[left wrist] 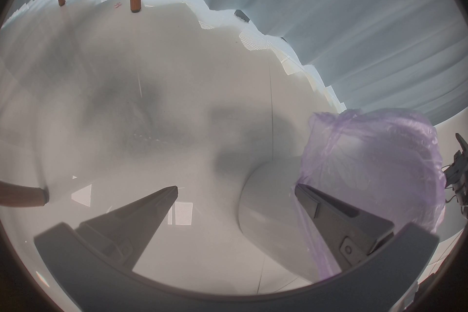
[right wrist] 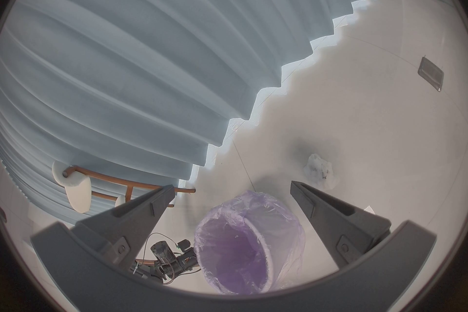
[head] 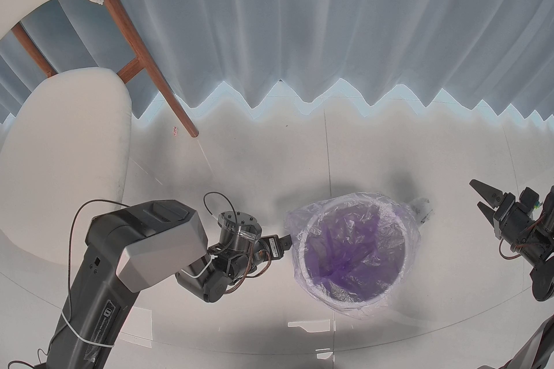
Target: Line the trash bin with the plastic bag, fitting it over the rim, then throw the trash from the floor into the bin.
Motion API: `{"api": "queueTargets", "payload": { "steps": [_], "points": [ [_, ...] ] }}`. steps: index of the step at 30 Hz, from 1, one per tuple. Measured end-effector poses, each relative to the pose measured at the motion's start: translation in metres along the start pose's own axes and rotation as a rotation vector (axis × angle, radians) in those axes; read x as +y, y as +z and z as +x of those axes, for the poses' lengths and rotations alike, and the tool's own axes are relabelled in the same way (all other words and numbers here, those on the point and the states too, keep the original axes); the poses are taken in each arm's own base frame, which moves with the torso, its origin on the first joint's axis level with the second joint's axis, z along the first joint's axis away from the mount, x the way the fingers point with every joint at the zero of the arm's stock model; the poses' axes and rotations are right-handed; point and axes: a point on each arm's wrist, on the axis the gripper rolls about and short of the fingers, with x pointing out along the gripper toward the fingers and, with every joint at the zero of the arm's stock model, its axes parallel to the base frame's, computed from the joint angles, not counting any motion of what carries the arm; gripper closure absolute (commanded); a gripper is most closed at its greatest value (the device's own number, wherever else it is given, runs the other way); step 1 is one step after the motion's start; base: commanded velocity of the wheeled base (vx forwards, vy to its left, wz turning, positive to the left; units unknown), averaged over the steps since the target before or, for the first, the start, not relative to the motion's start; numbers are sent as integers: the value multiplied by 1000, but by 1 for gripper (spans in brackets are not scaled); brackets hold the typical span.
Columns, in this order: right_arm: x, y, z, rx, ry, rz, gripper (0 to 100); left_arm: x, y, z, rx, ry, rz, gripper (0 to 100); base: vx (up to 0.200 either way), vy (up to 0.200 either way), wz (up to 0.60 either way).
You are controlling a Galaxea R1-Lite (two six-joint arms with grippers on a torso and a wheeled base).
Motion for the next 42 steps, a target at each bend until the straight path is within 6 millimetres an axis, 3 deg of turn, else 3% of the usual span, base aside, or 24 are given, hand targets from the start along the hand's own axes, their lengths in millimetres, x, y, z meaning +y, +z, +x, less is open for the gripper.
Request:
{"api": "queueTargets", "payload": {
  "steps": [4,8,22,25,31,36,42],
  "points": [
    [-2,1,-1,-4,-8,-10,0,0,1,-14,-30,-13,0,0,0,0,0],
    [-5,1,-5,-8,-27,-22,0,-1,4,-45,-41,-17,-1,0,0,0,0],
    [-14,1,-25,-57,-132,-82,0,-44,74,-217,-333,-179,13,0,0,0,0],
    [-14,2,-28,-82,-160,-101,0,-46,77,-254,-385,-200,37,0,0,0,0],
    [-16,3,-32,-109,-237,-156,0,-31,63,-322,-441,-190,82,0,0,0,0],
    [-12,-4,-28,-62,-232,-202,0,-22,60,-350,-504,-172,88,0,0,0,0],
    [3,-27,-15,79,-167,-227,0,-16,63,-362,-555,-157,82,0,-100,0,0]
  ]
}}
